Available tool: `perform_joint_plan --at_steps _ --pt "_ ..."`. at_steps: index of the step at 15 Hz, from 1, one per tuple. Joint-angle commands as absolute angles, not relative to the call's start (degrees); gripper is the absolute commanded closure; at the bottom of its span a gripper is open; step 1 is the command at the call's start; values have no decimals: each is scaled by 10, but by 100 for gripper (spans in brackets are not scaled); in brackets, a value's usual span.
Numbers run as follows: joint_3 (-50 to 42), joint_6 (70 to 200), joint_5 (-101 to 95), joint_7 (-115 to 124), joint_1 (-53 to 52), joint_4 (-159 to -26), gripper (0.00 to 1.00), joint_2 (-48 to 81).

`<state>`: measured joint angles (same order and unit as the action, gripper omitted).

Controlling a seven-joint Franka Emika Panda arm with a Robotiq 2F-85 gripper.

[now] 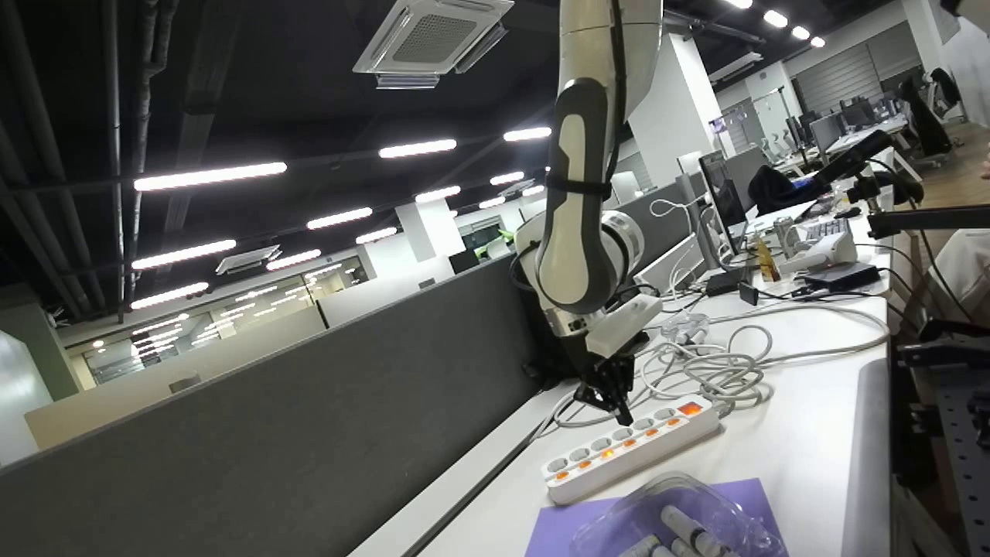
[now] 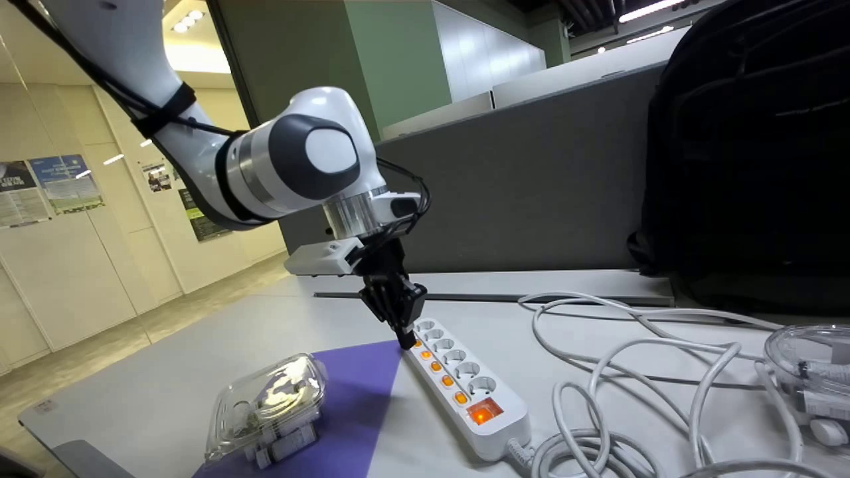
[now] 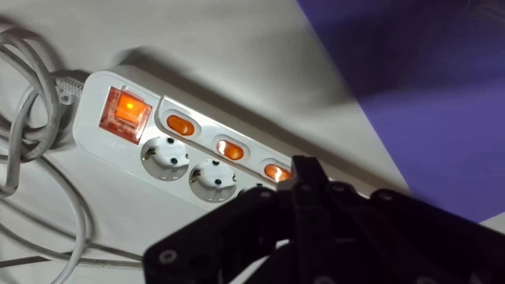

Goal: Turn off the third switch from the left

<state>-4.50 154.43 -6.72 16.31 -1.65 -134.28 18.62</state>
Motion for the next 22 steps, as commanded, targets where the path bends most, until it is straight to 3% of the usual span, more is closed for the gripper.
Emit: perform_joint_plan --at_steps 1,22 --pt "-62 1530 -63 196 -35 -1298 100 219" --pt "-65 1480 -16 192 -52 -1184 100 332"
